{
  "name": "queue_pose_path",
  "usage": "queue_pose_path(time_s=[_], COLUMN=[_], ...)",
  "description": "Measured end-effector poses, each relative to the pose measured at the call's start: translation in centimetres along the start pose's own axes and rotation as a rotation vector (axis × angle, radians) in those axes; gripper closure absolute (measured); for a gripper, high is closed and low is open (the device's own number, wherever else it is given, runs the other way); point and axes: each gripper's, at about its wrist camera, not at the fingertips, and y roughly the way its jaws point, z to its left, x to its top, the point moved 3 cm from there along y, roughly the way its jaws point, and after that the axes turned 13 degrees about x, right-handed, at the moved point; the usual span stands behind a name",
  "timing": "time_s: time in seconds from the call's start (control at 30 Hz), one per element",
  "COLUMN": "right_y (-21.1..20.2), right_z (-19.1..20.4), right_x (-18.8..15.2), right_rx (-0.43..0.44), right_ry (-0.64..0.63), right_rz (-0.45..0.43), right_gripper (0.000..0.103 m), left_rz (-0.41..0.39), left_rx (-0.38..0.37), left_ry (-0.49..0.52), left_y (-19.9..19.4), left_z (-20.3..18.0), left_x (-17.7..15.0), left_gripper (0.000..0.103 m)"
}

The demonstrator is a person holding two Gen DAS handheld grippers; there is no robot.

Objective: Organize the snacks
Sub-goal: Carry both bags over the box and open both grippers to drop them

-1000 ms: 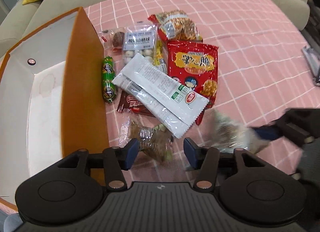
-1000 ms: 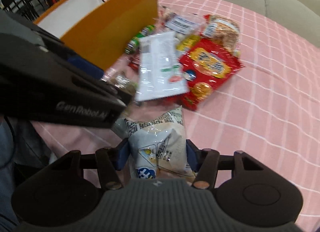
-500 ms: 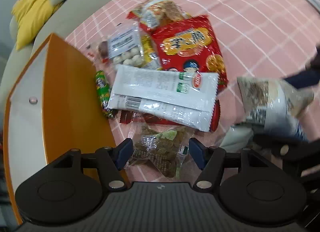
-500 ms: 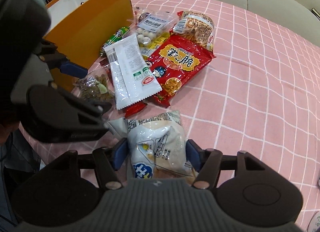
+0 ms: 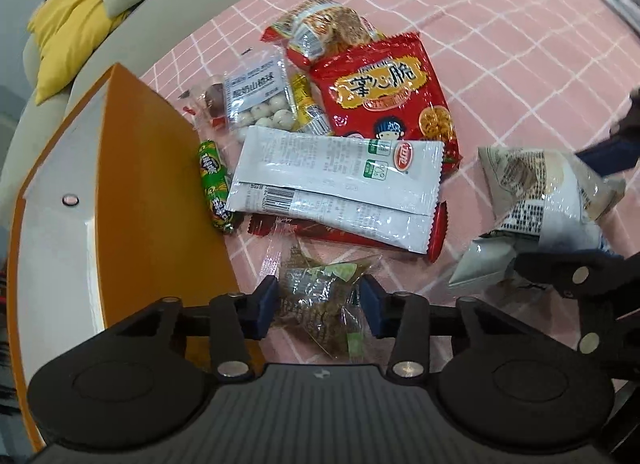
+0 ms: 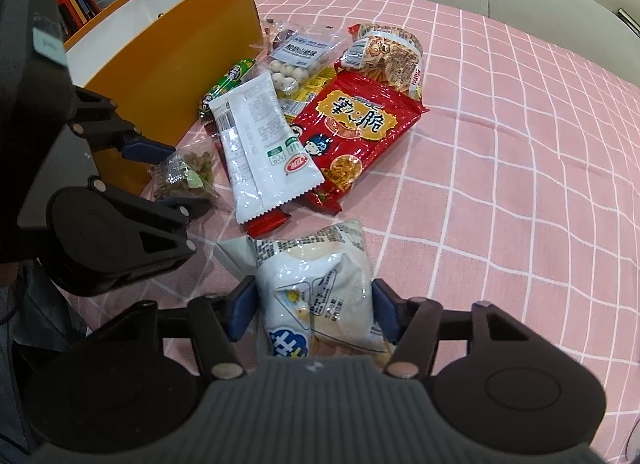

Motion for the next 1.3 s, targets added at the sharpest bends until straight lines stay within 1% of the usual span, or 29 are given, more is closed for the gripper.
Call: queue_pose_path(time_s=[0.1,0.2,0.3,0.47,0.53,0.67,0.83,0.93,1.03,1.17,1.3], right_y=[-0.3,-0.7,-1.4,-2.4,-3.0,-4.3,-6.0,-6.6,-6.9,-7.8,-8.2], right_z=[0.2,0.6,1.0,1.7,2.2,3.5,5.4,6.6,8.0,10.4,13.3], right_x=[-0.2,-0.2,-0.2,-0.3,-0.3,0.0,0.9,1.6,2.7,4.8,7.2], right_rx=[0.003,0.0,0.001,0.009,0.016,0.011,0.007,0.02,0.005,0.014,0.051], right_ry=[-0.006,-0.011,-0.01,0.003,0.002,-0.026,-0.075,-0.106,-0.169,-0.256,-0.333], right_rz=[0.001,-0.004,-0.02,-0.047,-0.062,-0.086,-0.119,-0.13,-0.129,-0.151,-0.175], right_gripper=[0.049,0.05,0.051,0.051,0.051,0.051,0.051,0.051,0.051,0.051,0.051], left_rz=[-0.016,-0.05,-0.067,-0.152,-0.172,-0.203,-0.246,-0.256,-0.273,-0.295,-0.29], left_rx=[-0.015,-0.004,-0.032,-0.078,-0.088,-0.109,-0.116,-0.12,-0.103,-0.093,-0.015], left_ry=[-0.031,-0.039,-0.097,-0.164,-0.185,-0.229,-0.273,-0.265,-0.277,-0.332,-0.356], left_y=[-0.6,-1.6,-2.8,-5.8,-6.7,-8.5,-10.6,-11.3,-11.9,-12.5,-12.2], left_z=[0.4,0.6,1.5,2.9,3.6,4.8,6.6,7.5,8.9,12.0,15.2], left_x=[-0.4,-0.9,-1.3,-2.0,-2.2,-2.8,-3.6,-3.8,-4.2,-4.8,-5.3], left_gripper=[0.056,0.057,0.057,0.057,0.057,0.057,0.057,0.057,0.057,0.056,0.056])
